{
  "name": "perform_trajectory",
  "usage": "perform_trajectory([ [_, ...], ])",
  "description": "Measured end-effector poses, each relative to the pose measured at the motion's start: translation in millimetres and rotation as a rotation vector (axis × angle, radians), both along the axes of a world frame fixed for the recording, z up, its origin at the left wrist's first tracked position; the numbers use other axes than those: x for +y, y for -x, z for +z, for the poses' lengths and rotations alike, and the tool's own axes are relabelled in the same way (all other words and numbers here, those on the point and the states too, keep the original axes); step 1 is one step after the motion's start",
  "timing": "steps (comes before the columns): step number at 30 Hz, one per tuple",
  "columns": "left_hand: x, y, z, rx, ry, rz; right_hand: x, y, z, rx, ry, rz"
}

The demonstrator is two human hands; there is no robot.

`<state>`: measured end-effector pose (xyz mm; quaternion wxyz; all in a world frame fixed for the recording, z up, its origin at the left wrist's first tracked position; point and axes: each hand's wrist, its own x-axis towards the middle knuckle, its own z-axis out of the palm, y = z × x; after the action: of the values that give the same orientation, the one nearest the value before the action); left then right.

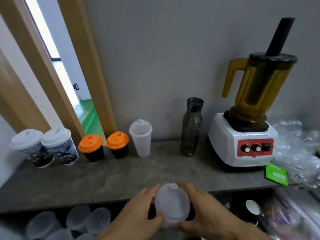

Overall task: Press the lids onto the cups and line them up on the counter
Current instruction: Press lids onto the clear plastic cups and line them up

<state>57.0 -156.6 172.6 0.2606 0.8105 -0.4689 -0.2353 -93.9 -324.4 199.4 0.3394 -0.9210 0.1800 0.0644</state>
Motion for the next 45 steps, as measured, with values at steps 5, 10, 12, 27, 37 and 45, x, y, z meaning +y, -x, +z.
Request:
perform_trajectory([
  [5, -6, -28, 58, 0.053, 0.349, 0.119, -8, -41, 49, -0.234, 0.018, -0.043],
  [10, -24, -57, 48, 0.068, 0.414, 0.168, -14, -93, 39, -0.283, 0.024, -0.05],
  [12, -26, -65, 35, 0.103, 0.4, 0.17, -12, -103, 32, -0.248, 0.022, -0.053],
  [27, -33, -74, 5, -0.015, 0.346, 0.196, -41, -123, 20, -0.306, -0.491, -0.33],
  [37, -36, -65, 4, -0.577, 0.204, 0.187, -41, -150, 10, -0.36, -0.478, -0.338],
  [45, -36, -66, 1, -0.584, 0.189, 0.194, -44, -138, -3, -0.268, -0.741, -0.453],
])
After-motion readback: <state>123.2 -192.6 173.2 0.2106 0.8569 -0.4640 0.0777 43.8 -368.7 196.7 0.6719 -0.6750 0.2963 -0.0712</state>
